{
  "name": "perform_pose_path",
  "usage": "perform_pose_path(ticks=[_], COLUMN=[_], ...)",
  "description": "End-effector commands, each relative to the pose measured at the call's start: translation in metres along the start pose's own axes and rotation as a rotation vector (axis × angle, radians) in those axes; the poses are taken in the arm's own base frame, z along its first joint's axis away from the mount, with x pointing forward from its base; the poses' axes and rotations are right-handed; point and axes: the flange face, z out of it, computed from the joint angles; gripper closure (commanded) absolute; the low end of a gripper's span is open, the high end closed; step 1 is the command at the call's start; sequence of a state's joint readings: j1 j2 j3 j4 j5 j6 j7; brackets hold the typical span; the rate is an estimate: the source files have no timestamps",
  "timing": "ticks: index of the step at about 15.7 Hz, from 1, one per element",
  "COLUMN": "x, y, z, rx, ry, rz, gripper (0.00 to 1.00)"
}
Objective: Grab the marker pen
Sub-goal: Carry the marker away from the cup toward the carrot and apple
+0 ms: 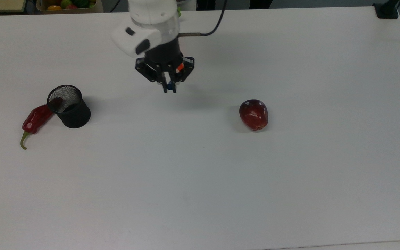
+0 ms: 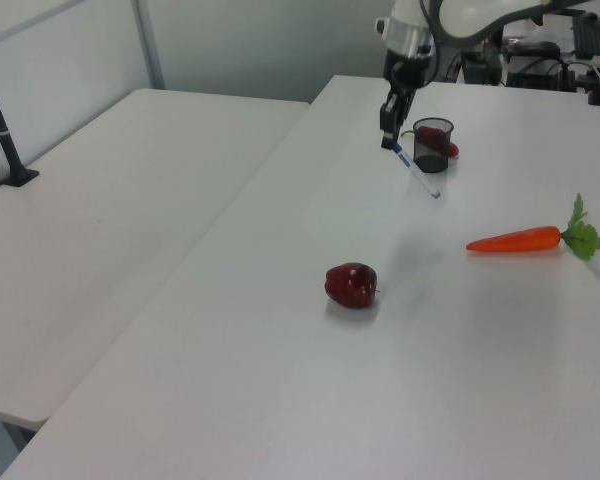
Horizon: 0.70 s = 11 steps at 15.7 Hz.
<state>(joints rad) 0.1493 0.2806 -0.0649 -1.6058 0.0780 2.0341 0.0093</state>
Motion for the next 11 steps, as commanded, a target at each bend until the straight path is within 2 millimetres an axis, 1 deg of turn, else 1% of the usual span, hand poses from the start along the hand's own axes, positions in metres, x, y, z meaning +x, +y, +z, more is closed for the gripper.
perform_pose_path(ticks=[1,2,4,7,9,11], x=[-0.009,-0.010,-0.012,-0.014,-0.013,-0.014], y=[-0.023,-0.028,-0.041,-0.053,-0.058,-0.059], z=[0.028,0.036,0.058,0.089,0.104,0.113], rx=[0.009,0.009,0.006,0.000,-0.004,-0.007], ry=[-0.100,-0.113,-0.150,-0.188,-0.203,-0.214], rz=[-0.020,-0.027,-0.047,-0.065,-0.074,-0.077], gripper=[0.87,0.87,0.87,0.86,0.86,0.86])
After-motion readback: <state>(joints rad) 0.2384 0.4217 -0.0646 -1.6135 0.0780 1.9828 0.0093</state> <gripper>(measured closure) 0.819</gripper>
